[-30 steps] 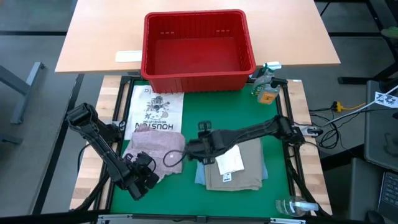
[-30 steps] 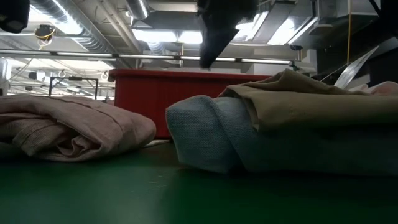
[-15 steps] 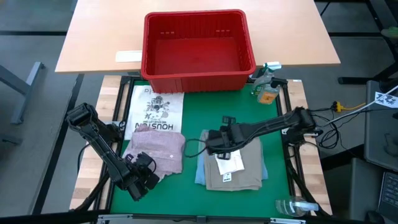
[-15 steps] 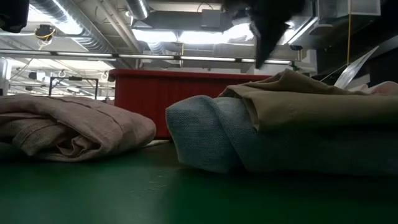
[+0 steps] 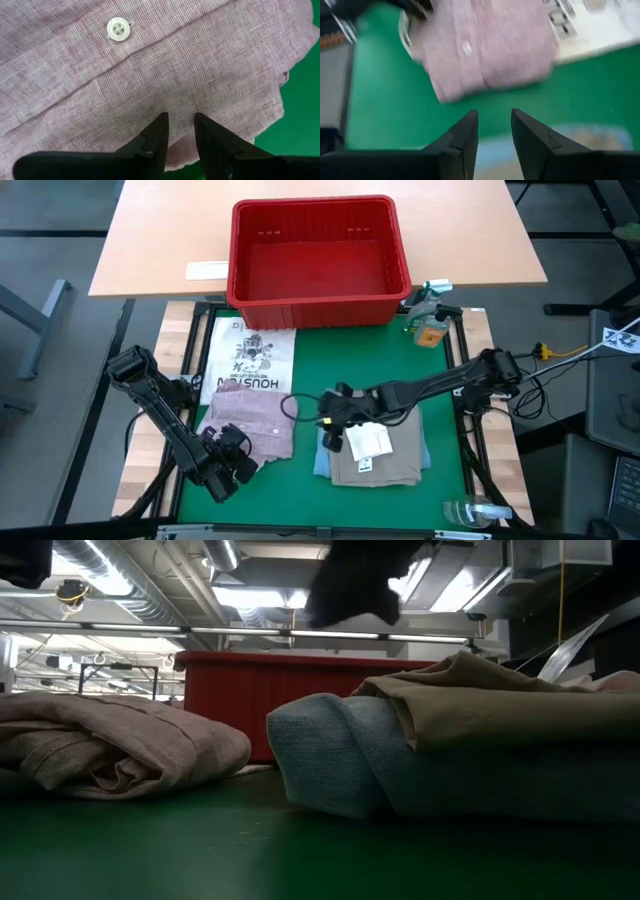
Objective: Fold laundry
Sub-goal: Stack the folded pink polo on top of the folded white underwear
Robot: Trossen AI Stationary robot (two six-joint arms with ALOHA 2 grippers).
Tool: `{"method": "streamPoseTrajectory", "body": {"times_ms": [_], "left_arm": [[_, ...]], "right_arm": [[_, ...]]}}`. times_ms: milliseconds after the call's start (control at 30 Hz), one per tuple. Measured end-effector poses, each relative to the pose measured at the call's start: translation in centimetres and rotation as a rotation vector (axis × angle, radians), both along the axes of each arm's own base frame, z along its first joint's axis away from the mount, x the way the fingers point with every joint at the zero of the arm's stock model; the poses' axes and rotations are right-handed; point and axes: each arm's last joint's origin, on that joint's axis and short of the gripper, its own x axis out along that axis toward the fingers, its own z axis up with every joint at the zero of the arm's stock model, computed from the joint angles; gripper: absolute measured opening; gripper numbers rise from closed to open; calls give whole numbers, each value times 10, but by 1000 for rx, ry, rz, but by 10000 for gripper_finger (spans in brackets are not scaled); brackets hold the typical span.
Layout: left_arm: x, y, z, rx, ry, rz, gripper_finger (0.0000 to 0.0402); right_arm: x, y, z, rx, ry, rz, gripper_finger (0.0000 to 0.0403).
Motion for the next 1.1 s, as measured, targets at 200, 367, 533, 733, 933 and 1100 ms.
{"method": "streamPoseTrajectory", "body": {"times_ms": [200, 367, 533, 733, 933, 1100], "left_arm": [[1, -1, 0, -11, -7, 0, 89], [1, -2, 0, -20, -14, -1, 89], [1, -2, 0, -23, -15, -1, 89], [1, -2, 0, -24, -15, -1, 89], [2, -3, 0, -29, -20, -1, 89], [2, -3, 0, -32, -22, -1, 89]], "right_arm": [[15, 4, 0, 60, -130, -24, 117], [20, 2, -5, 154, -131, -117, 129], [23, -4, -10, 253, -120, -246, 190], [39, -13, -31, 440, -109, -364, 253], [58, -11, -61, 557, -98, -324, 268], [64, -9, -85, 599, -26, -378, 269]]}}
